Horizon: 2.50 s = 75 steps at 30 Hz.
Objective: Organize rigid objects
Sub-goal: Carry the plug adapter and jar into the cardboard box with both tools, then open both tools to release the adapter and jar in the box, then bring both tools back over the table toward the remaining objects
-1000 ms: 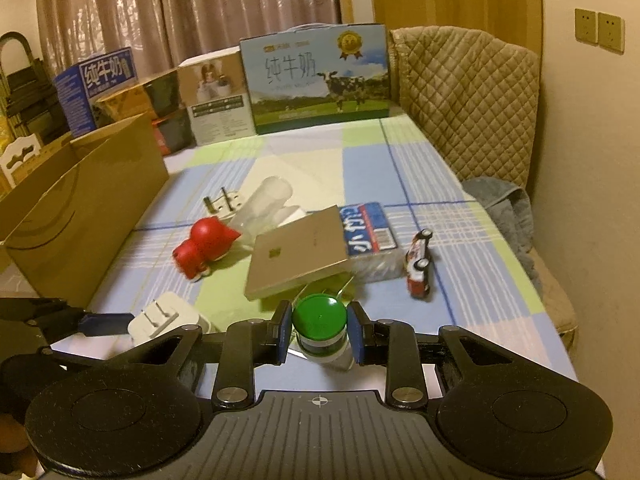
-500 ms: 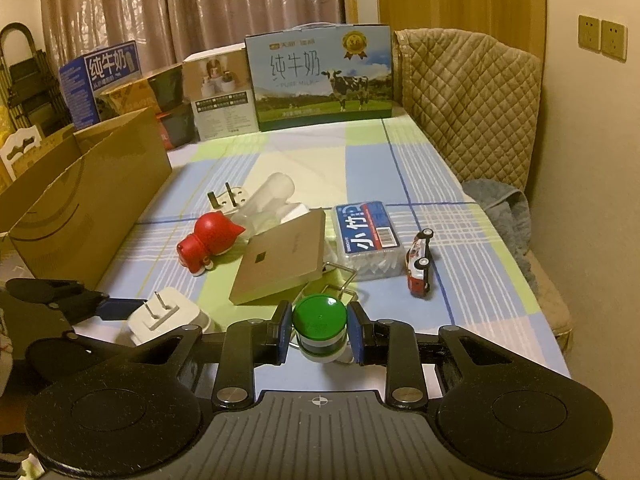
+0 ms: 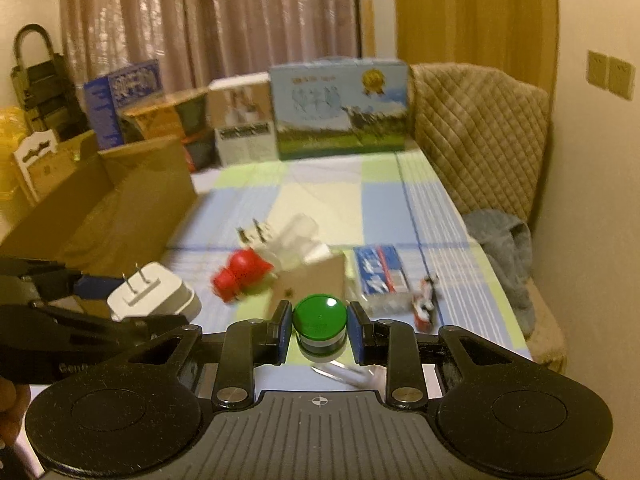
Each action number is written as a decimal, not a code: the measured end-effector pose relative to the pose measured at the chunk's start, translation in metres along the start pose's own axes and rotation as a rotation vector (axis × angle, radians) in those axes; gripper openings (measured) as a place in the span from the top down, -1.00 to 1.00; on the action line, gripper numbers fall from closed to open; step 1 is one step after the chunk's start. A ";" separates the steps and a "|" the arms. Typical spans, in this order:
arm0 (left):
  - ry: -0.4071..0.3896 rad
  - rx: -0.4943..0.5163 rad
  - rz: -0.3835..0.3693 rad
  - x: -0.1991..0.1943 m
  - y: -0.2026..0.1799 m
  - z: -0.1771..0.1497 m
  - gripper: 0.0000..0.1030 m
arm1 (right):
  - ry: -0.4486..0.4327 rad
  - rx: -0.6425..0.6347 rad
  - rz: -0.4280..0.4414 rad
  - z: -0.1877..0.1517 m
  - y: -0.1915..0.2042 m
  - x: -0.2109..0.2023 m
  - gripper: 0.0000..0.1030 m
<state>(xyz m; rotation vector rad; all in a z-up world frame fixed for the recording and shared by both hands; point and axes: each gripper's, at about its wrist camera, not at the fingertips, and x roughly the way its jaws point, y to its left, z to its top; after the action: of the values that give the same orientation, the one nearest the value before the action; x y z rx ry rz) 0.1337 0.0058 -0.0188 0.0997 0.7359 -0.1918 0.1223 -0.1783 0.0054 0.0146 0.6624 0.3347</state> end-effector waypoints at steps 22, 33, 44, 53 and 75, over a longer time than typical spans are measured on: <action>0.015 -0.122 0.258 -0.067 0.212 0.007 -0.19 | 0.029 -0.143 0.398 0.086 0.194 0.082 0.49; 0.029 -0.156 0.231 -0.045 0.235 -0.008 -0.20 | 0.093 -0.154 0.399 0.068 0.212 0.126 0.49; -0.010 -0.202 0.261 -0.046 0.236 -0.009 -0.61 | 0.079 -0.110 0.397 0.070 0.205 0.127 0.34; -0.062 -0.227 0.279 -0.080 0.224 -0.006 -0.61 | -0.004 -0.056 0.361 0.081 0.178 0.080 0.02; -0.153 -0.253 0.138 -0.146 0.073 -0.021 -0.76 | -0.049 0.117 0.003 -0.021 0.044 -0.075 -0.50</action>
<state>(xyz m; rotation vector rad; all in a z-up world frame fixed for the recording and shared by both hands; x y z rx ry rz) 0.0288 0.1010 0.0661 -0.1043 0.5927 0.0258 0.0407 -0.1618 0.0394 0.1351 0.6326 0.2974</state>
